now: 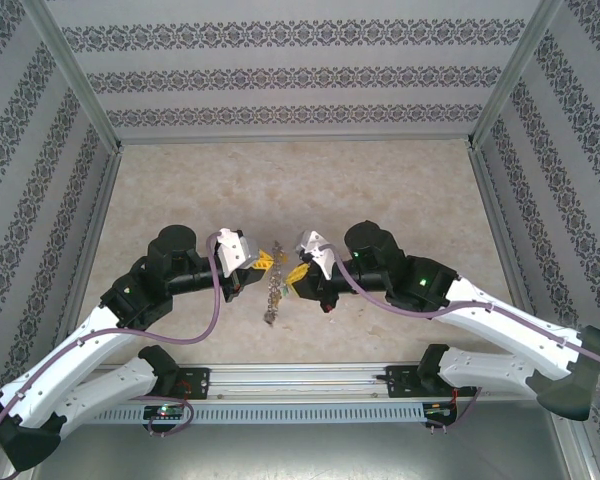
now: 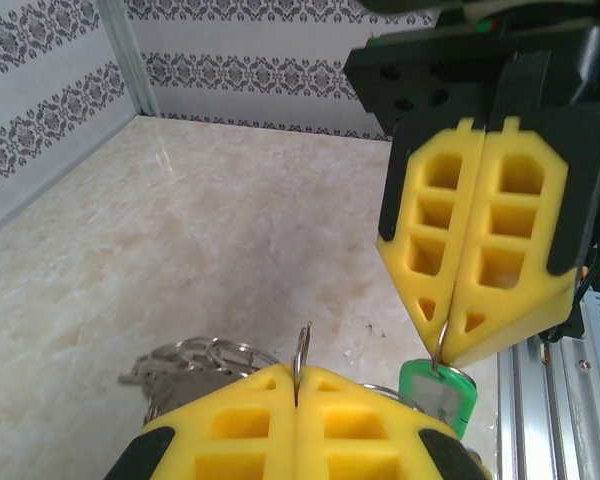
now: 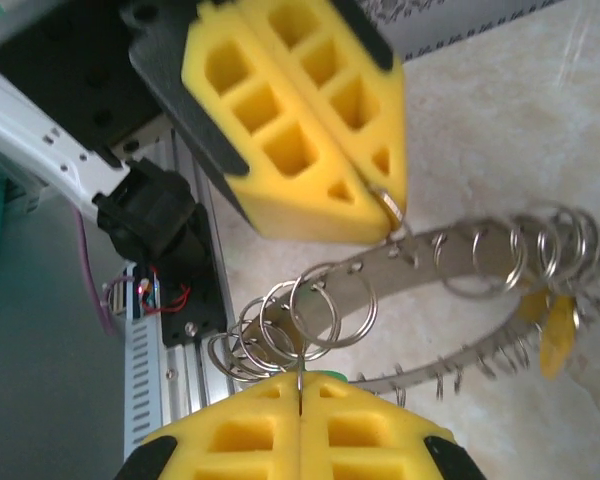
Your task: Put the keys on the keyring
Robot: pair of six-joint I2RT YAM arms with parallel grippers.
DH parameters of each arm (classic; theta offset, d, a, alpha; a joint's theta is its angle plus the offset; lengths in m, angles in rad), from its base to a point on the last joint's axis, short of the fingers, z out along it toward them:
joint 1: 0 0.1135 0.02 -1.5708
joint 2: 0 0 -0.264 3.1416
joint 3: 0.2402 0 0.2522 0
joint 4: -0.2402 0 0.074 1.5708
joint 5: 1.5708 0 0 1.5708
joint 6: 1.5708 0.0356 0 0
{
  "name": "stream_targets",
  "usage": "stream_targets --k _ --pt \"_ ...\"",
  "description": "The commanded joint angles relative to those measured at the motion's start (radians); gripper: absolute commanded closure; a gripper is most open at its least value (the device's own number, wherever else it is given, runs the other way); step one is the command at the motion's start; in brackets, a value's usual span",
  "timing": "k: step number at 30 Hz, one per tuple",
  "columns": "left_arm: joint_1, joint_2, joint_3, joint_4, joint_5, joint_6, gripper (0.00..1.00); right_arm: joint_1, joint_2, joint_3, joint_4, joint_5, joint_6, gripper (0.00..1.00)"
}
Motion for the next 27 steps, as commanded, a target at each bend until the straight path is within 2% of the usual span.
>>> stream_targets --k 1,12,27 --pt "0.012 -0.026 0.001 0.091 -0.004 0.023 1.00 0.008 -0.031 0.032 0.058 0.084 0.042 1.00" --pt "0.012 -0.027 -0.012 0.099 0.027 0.030 1.00 0.010 0.051 0.107 0.051 0.025 0.051 1.00" --pt "0.012 -0.046 -0.021 0.102 0.059 0.033 1.00 0.010 0.082 0.152 -0.027 0.075 0.044 1.00"
